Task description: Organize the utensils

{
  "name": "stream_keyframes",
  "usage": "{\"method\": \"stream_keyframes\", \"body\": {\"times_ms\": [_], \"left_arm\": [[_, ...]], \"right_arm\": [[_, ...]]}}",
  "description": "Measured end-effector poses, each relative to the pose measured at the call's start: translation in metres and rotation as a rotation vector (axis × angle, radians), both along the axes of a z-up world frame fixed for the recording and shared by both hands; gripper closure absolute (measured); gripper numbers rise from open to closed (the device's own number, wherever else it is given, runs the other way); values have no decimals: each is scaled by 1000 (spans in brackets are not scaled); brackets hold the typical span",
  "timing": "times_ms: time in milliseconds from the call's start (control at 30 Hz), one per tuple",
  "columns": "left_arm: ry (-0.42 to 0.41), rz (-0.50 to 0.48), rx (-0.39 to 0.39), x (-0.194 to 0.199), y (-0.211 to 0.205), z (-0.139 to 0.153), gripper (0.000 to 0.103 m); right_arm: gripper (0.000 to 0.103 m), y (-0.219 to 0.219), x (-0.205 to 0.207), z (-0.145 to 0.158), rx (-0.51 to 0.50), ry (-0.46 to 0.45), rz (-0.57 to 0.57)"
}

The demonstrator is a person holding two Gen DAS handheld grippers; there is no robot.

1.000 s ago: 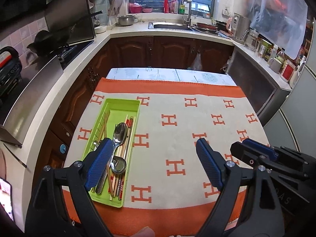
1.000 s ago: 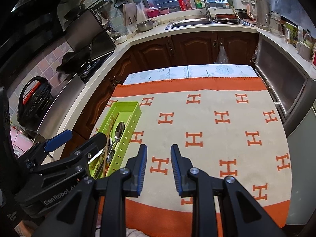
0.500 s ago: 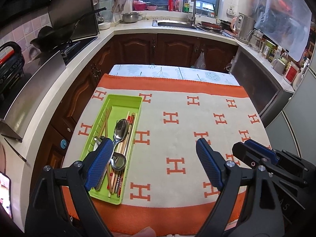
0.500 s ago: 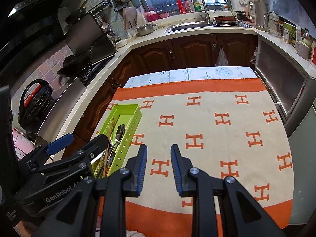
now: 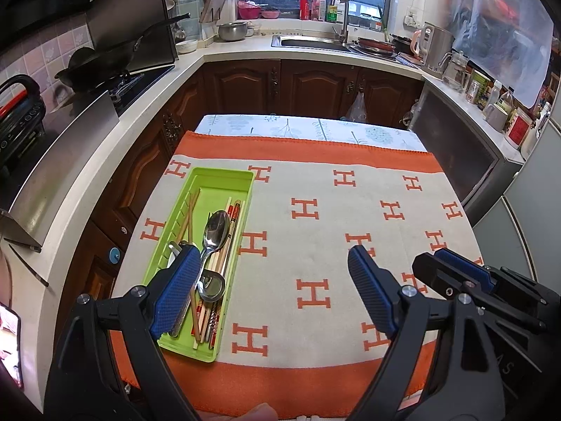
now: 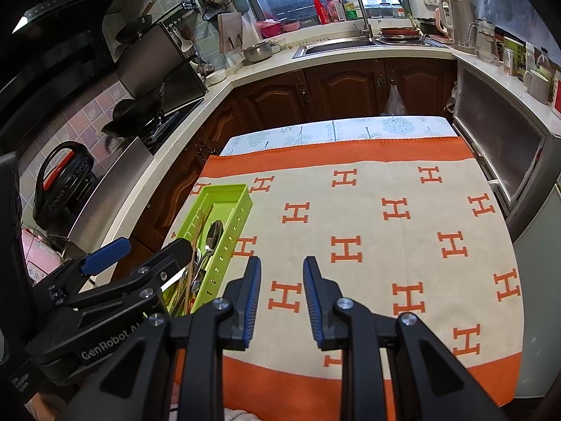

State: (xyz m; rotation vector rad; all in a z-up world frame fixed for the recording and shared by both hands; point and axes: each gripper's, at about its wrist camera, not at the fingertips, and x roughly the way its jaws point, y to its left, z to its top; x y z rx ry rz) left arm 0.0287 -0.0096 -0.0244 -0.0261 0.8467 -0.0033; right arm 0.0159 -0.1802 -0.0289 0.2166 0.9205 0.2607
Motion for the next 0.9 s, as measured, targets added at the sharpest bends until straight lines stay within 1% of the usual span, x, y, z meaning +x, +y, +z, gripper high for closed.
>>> {"method": "stream_keyframes", "body": {"times_ms": [567,900], "left_arm": [[3,2,1,-1,0,-1,18],[25,-2,5,1,-1,-9,18]], "right_arm": [[78,-1,0,-1,2,1,0],[78,-1,0,-1,2,1,0]]}}
